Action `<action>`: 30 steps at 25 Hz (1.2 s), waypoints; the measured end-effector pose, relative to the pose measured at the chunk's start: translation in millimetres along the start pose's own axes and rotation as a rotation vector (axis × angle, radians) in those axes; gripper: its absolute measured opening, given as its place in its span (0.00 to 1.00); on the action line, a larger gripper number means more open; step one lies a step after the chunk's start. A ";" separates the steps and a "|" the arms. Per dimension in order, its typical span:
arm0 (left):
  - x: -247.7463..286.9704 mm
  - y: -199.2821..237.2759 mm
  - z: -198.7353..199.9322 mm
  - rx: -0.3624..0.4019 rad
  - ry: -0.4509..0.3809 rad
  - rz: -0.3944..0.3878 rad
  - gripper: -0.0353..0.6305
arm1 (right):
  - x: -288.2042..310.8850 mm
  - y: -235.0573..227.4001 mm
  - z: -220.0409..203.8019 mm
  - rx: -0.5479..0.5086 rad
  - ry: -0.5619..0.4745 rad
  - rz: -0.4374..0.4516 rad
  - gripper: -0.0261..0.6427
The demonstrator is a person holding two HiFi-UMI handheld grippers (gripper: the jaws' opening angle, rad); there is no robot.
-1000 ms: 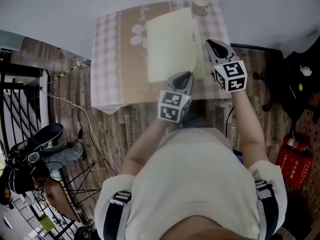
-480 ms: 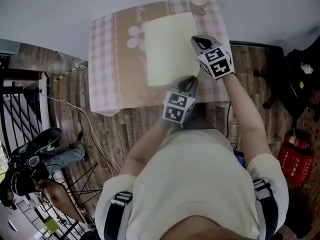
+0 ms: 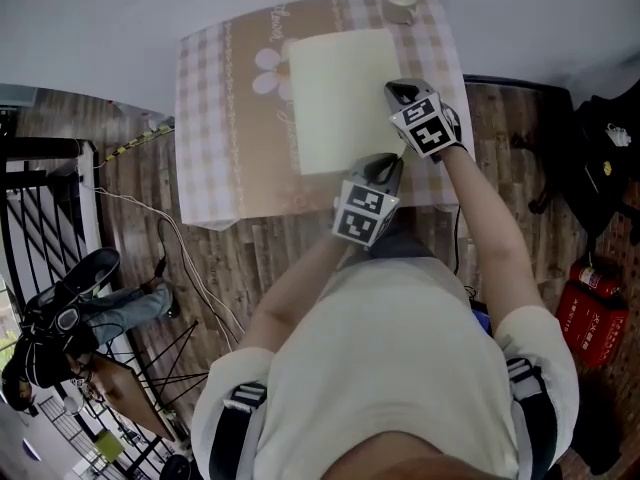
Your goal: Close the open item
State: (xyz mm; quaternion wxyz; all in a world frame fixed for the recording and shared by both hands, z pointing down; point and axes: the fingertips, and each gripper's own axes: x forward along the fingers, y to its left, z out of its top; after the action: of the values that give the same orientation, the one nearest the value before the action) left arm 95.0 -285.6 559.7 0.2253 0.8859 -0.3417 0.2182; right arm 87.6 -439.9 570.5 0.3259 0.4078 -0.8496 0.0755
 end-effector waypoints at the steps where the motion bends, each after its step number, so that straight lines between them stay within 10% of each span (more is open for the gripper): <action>1: 0.9 -0.6 -1.7 0.002 0.005 -0.002 0.08 | 1.4 0.9 -3.5 -0.002 0.009 0.000 0.04; 11: 9.0 -2.6 -8.8 0.007 0.038 -0.008 0.11 | 9.2 -6.2 -15.8 0.234 -0.023 0.017 0.04; 21: -0.1 -7.2 -7.5 -0.099 -0.005 -0.018 0.09 | 9.0 -4.9 -16.4 0.182 0.012 -0.009 0.04; 30: -38.8 21.4 -22.4 -0.144 -0.044 0.141 0.09 | 5.2 -5.0 -13.5 0.108 0.024 -0.041 0.04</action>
State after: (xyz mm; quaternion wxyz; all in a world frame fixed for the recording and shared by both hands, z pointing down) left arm 48.7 -267.9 562.1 0.2647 0.8459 -0.4229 0.1887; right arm 95.6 -441.2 583.5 0.3151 0.4412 -0.8318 0.1196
